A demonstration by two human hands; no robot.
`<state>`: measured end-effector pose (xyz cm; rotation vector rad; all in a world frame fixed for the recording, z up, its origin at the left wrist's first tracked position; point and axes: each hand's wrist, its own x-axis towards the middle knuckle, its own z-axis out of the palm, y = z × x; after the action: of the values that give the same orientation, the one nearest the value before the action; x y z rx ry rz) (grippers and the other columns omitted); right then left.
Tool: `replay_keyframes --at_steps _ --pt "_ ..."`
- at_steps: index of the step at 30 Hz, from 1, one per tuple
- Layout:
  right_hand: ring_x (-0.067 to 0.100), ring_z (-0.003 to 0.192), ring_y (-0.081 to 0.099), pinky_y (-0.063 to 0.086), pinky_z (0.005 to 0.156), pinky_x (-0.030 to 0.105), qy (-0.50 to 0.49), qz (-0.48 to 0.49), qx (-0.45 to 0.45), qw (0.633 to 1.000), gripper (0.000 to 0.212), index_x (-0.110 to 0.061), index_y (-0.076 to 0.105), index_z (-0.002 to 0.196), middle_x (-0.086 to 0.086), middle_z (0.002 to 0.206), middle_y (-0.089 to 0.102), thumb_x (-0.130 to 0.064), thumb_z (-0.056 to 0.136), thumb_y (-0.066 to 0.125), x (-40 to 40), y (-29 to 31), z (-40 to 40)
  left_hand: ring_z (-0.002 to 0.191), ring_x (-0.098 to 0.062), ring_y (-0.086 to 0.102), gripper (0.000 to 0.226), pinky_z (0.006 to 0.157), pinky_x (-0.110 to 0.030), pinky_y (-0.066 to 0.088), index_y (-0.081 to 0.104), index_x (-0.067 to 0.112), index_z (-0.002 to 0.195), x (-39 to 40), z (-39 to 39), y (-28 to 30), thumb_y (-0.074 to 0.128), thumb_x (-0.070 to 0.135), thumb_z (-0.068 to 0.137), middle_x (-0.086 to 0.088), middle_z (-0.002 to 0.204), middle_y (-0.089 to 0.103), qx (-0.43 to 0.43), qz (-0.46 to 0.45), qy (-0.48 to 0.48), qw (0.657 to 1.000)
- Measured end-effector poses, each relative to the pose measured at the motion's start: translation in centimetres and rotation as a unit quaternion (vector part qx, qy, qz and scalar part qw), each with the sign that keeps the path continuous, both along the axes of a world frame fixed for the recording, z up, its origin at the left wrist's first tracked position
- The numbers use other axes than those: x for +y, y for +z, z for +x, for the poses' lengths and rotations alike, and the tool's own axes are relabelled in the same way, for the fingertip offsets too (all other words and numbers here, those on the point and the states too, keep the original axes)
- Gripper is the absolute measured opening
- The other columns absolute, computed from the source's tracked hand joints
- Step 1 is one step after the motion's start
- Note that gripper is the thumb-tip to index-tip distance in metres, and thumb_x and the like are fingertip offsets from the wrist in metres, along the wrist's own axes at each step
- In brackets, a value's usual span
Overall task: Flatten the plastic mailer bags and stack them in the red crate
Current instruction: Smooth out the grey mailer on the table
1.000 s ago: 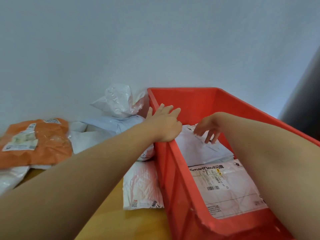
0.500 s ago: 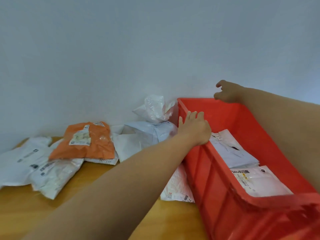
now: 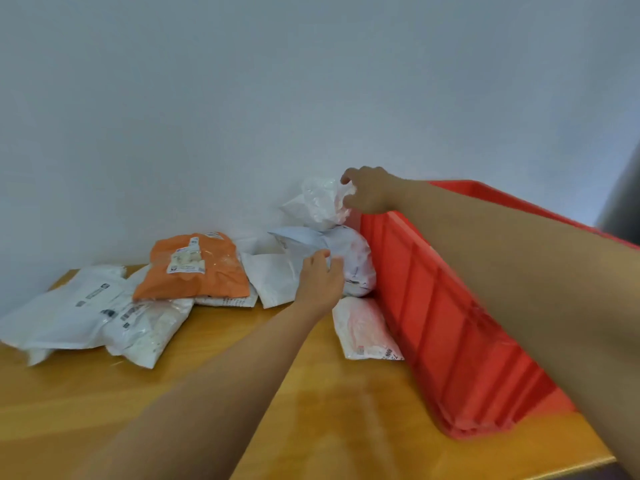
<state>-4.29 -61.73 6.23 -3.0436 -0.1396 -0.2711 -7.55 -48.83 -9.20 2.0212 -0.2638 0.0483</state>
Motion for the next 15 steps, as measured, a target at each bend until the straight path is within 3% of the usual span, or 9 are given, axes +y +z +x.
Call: replay_keyframes --at_steps 7,11,15 --pt "0.027 0.105 0.058 0.044 0.082 0.033 0.07 0.031 0.018 0.997 0.031 -0.016 0.059 0.123 0.008 0.121 0.064 -0.03 0.097 0.051 7.5 -6.8 -0.8 0.134 -0.026 0.038 0.046 0.109 -0.04 0.035 0.04 0.013 0.144 11.3 0.0 -5.6 0.045 0.03 0.101 -0.009 0.146 0.039 -0.061 0.136 0.05 0.988" --pt "0.02 0.096 0.058 0.047 0.085 0.031 0.083 0.075 0.027 0.993 0.026 -0.015 0.063 0.118 0.005 0.113 0.068 -0.028 0.098 0.053 10.7 -11.4 -0.5 0.13 -0.028 0.039 0.048 0.106 -0.04 0.037 0.041 0.014 0.143 17.1 -0.7 -7.9 0.046 0.031 0.099 -0.01 0.144 0.042 -0.113 0.27 0.1 0.951" --pt "0.02 0.107 0.058 0.048 0.092 0.034 0.082 0.087 0.079 0.99 0.033 -0.016 0.058 0.127 0.004 0.121 0.064 -0.03 0.099 0.051 13.5 -14.7 0.3 0.13 -0.037 0.044 0.054 0.106 -0.05 0.038 0.052 0.01 0.134 21.4 -1.4 -9.4 0.037 0.031 0.087 -0.016 0.14 0.048 -0.168 0.341 0.137 0.915"
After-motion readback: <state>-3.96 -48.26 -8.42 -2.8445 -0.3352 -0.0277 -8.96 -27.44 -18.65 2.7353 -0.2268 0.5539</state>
